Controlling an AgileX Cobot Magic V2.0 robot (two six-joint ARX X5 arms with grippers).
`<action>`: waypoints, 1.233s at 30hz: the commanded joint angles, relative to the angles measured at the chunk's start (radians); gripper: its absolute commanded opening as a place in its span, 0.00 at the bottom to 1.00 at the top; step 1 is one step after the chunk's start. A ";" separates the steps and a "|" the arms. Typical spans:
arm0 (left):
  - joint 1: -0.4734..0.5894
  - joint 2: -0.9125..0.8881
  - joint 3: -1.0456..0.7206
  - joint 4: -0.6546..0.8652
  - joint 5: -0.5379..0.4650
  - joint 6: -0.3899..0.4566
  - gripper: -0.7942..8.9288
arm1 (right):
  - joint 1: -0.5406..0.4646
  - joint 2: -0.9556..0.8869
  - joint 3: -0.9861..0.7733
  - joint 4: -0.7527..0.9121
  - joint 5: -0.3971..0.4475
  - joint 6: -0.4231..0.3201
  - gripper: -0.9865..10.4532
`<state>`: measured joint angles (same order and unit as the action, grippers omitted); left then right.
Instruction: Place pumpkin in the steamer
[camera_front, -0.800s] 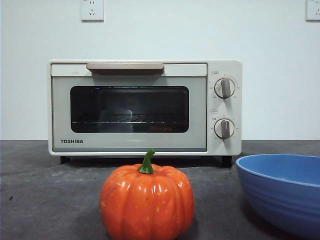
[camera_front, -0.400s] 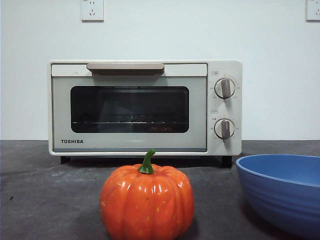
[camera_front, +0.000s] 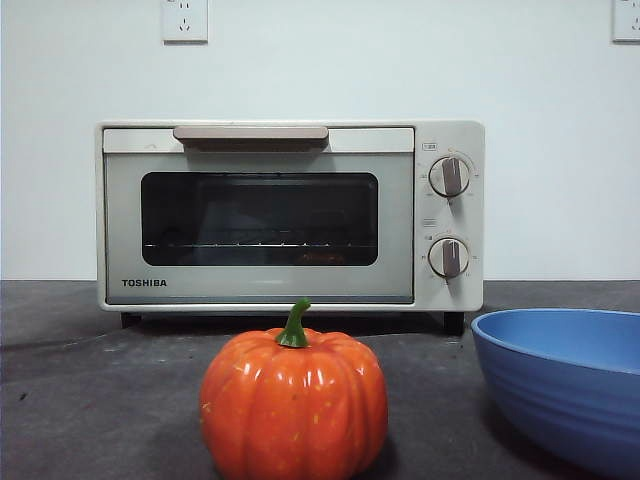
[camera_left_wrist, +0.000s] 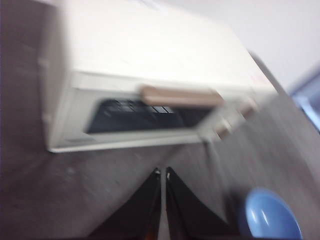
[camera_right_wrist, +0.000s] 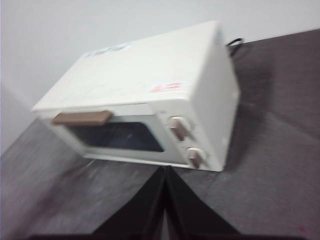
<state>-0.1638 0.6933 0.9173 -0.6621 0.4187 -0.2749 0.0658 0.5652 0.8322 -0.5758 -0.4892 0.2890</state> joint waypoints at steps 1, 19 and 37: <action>-0.029 0.064 0.092 -0.063 0.078 0.195 0.10 | 0.041 0.044 0.075 -0.034 -0.049 -0.137 0.09; -0.118 0.122 0.204 -0.154 0.154 0.360 0.55 | 0.229 0.139 0.191 -0.186 -0.026 -0.322 0.41; -0.119 0.116 0.204 -0.153 0.154 0.319 0.72 | 0.306 0.193 0.190 -0.209 -0.069 -0.195 0.59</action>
<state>-0.2783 0.8089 1.1015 -0.8223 0.5716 0.0586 0.3573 0.7422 1.0054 -0.7849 -0.5529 0.0799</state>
